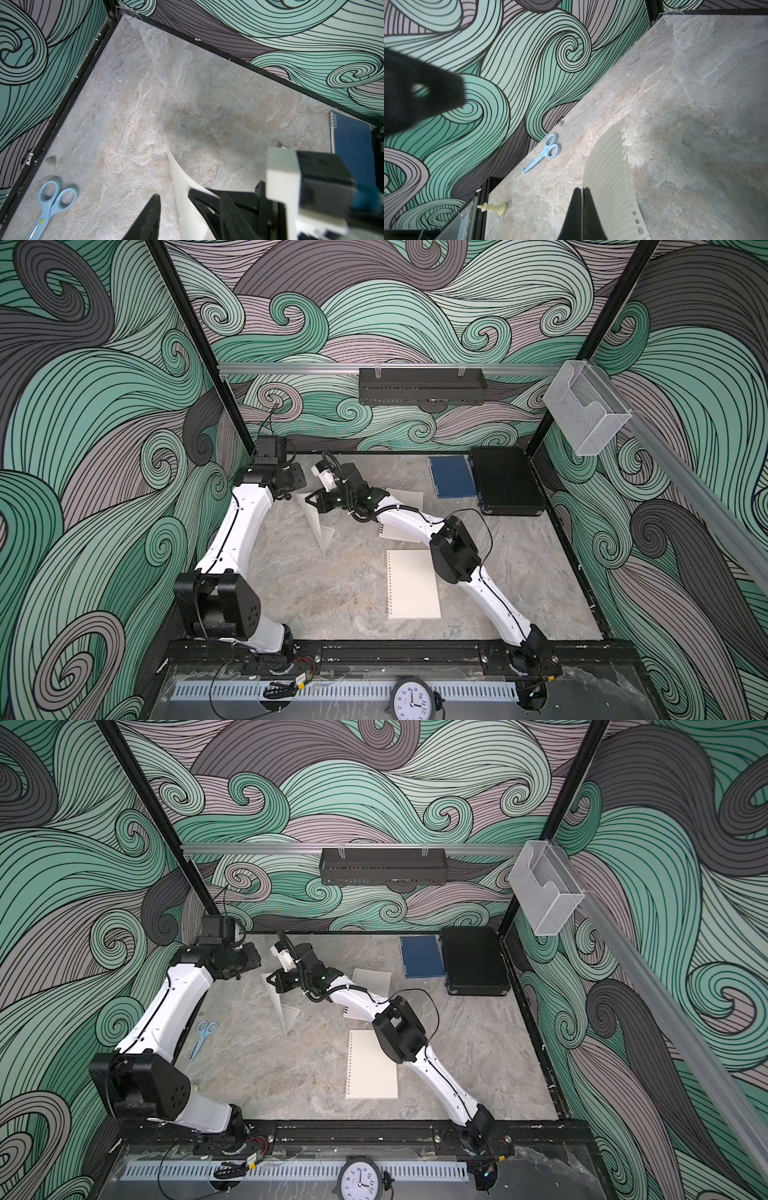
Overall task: Tear off pages from different notebooks
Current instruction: Place the paper at the center of the board.
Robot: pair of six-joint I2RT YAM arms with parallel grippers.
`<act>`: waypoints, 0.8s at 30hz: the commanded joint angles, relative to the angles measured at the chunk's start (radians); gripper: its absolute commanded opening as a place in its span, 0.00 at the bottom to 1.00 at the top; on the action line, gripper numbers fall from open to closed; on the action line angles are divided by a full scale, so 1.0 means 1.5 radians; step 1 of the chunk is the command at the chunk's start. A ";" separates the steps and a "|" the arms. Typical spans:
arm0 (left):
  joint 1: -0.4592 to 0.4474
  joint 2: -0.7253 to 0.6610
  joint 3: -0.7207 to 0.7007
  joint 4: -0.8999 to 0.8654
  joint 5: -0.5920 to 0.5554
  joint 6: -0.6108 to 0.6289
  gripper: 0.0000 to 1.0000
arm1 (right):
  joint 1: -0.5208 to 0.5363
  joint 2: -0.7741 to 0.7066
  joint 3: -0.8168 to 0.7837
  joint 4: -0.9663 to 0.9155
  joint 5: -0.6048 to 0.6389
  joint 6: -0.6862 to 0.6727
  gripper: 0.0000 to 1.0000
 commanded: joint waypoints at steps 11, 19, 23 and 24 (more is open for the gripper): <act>0.003 -0.072 0.005 0.005 -0.044 0.016 0.48 | 0.069 -0.156 -0.143 0.142 -0.076 0.120 0.00; 0.018 -0.049 0.017 0.008 -0.026 0.012 0.48 | 0.089 -0.230 -0.266 0.213 -0.017 0.164 0.00; 0.019 -0.048 0.016 0.019 -0.029 0.021 0.49 | 0.072 -0.163 -0.185 0.166 -0.009 0.160 0.00; 0.019 -0.049 0.023 0.014 -0.034 0.026 0.49 | 0.064 -0.138 -0.156 0.154 -0.014 0.160 0.00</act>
